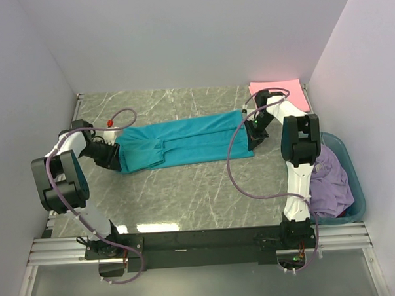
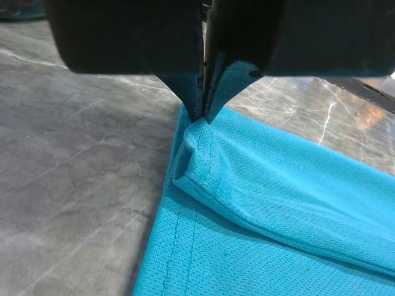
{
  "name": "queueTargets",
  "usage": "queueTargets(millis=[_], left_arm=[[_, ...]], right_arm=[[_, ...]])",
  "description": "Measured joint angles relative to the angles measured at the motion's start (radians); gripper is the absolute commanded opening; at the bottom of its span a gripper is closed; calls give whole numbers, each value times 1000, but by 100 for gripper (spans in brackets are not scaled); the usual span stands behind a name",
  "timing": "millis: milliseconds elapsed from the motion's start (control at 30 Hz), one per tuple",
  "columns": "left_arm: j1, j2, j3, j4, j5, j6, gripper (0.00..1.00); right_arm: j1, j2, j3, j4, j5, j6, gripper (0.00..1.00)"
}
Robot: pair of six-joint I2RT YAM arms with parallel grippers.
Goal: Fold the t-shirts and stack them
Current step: Fold the tshirt
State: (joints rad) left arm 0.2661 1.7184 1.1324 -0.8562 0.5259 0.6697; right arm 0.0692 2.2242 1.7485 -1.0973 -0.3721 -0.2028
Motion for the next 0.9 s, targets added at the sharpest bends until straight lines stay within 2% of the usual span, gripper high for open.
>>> queueTargets(millis=[300,900], left_arm=[[12,30,36,-26,0,0,1],[21,72,117,-111,2,-25,1]], right_arm=[[0,0,-2,1,23,-11,0],[0,-68,-55,12,100,-67,0]])
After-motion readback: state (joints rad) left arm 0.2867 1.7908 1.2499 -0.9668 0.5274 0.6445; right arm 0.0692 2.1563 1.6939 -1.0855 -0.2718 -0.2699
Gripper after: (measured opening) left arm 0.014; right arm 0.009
